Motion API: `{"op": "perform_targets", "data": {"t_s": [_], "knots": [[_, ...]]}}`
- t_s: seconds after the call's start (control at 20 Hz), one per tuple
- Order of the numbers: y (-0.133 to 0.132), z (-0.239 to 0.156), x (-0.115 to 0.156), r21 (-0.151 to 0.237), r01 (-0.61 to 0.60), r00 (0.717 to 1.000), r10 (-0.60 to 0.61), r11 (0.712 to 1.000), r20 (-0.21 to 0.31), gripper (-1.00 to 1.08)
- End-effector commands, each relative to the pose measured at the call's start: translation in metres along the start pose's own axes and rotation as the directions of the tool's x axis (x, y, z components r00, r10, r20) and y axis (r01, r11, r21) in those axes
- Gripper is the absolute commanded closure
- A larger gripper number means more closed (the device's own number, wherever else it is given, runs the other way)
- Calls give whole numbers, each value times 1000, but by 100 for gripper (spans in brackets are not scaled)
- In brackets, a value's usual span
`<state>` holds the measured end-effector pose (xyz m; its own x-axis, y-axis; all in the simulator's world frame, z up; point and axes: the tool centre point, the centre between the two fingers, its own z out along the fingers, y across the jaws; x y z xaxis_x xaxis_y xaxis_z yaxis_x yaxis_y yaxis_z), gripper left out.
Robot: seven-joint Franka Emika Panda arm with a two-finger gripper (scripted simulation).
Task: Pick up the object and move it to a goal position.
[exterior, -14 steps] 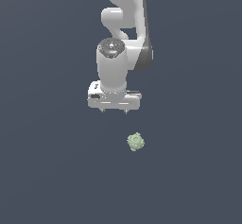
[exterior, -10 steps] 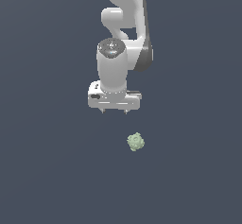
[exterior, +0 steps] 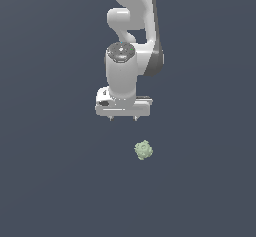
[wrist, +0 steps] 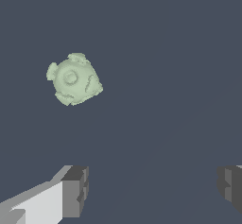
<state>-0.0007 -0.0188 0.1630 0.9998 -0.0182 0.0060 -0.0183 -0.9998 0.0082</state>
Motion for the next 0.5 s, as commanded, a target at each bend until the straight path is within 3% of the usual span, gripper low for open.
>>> {"op": "perform_targets", "data": {"t_s": [0.0, 0.45], "knots": [[0, 0, 0, 0, 1, 1000, -1, 1000, 0, -92], [-15, 11, 18, -4, 87, 996, -87, 996, 2, -92]]}}
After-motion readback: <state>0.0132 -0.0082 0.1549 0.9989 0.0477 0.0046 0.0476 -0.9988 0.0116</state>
